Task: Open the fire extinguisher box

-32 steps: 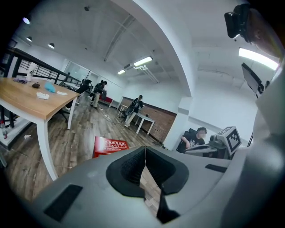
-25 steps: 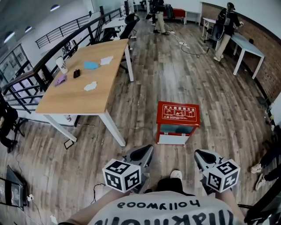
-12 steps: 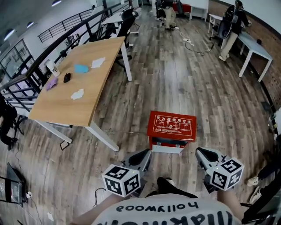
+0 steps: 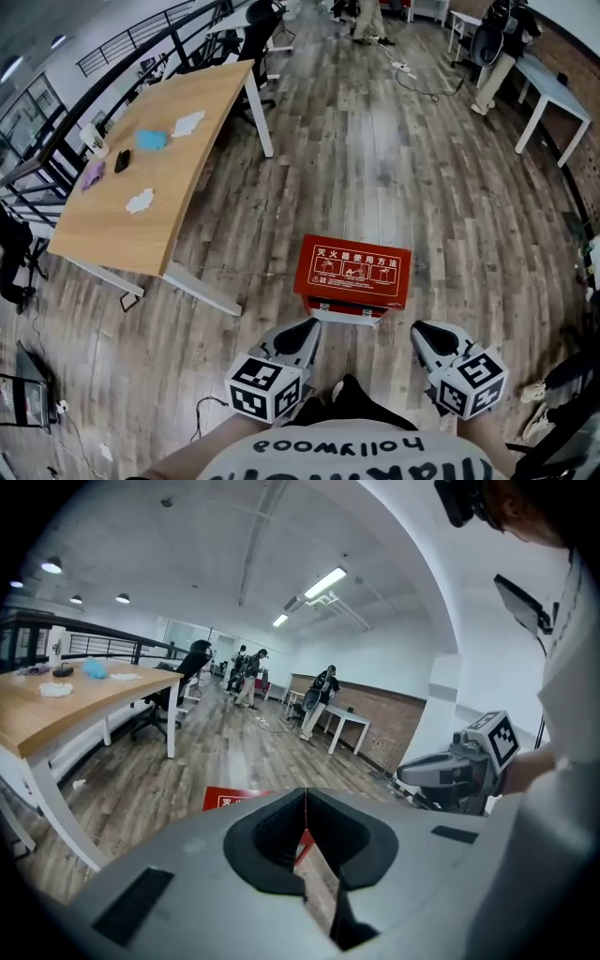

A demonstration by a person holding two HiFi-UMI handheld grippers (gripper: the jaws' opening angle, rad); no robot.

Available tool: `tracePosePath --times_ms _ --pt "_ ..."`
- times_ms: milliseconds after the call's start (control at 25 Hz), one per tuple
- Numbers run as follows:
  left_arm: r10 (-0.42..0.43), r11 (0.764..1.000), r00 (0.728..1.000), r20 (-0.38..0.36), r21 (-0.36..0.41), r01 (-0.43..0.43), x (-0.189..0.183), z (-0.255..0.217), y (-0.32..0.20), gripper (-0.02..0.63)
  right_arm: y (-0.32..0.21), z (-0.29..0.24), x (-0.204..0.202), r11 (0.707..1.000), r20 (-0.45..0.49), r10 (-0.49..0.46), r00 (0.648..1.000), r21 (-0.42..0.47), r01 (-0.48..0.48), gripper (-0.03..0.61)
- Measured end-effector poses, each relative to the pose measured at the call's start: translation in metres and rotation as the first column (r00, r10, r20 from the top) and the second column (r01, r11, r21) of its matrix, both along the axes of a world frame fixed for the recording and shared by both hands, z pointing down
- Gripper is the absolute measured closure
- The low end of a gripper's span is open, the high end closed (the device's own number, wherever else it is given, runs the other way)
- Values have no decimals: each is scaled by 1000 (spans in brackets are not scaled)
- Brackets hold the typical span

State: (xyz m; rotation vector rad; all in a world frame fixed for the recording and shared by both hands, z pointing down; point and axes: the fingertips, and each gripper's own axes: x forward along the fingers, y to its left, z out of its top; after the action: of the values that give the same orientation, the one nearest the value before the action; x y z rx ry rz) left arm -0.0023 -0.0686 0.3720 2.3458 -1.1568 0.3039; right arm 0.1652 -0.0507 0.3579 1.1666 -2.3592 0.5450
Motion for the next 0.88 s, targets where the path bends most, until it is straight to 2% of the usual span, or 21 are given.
tracePosePath --times_ms 120,280,320,360,400,520,600,680,720,800,880 --pt "-31 998 999 39 52 29 3 5 -13 604 -13 11 4 1000 -12 -13 1000 12 13 565" --pt "18 998 999 40 63 -20 15 20 -22 596 -29 35 1 998 -40 -66 997 -4 66 546" --pt "28 998 999 36 54 -30 17 25 -26 562 -33 42 0 997 -37 -75 997 -15 74 515" --pt "38 998 999 34 40 -39 19 30 -29 494 -37 50 -2 996 -31 -80 996 -29 79 470" --pt "51 998 998 37 25 -52 20 37 -33 463 -39 57 -3 996 -25 -81 996 -42 79 456" --pt "125 992 988 92 12 -126 26 58 -46 414 -48 84 -5 995 -47 -73 996 -68 70 436" --pt "155 983 973 171 70 -169 27 68 -60 414 -56 106 -8 994 -111 -90 990 -70 83 433" --pt "166 963 942 290 157 -218 25 81 -75 416 -66 128 -10 992 -210 -120 970 -54 111 424" --pt "184 948 915 360 180 -262 25 93 -81 416 -71 140 -11 991 -262 -137 955 -45 130 410" --pt "241 917 834 496 165 -364 26 127 -89 414 -78 166 -12 984 -356 -175 918 -40 172 384" --pt "293 892 752 590 114 -437 26 164 -94 406 -84 196 -10 978 -437 -204 876 -53 201 380"
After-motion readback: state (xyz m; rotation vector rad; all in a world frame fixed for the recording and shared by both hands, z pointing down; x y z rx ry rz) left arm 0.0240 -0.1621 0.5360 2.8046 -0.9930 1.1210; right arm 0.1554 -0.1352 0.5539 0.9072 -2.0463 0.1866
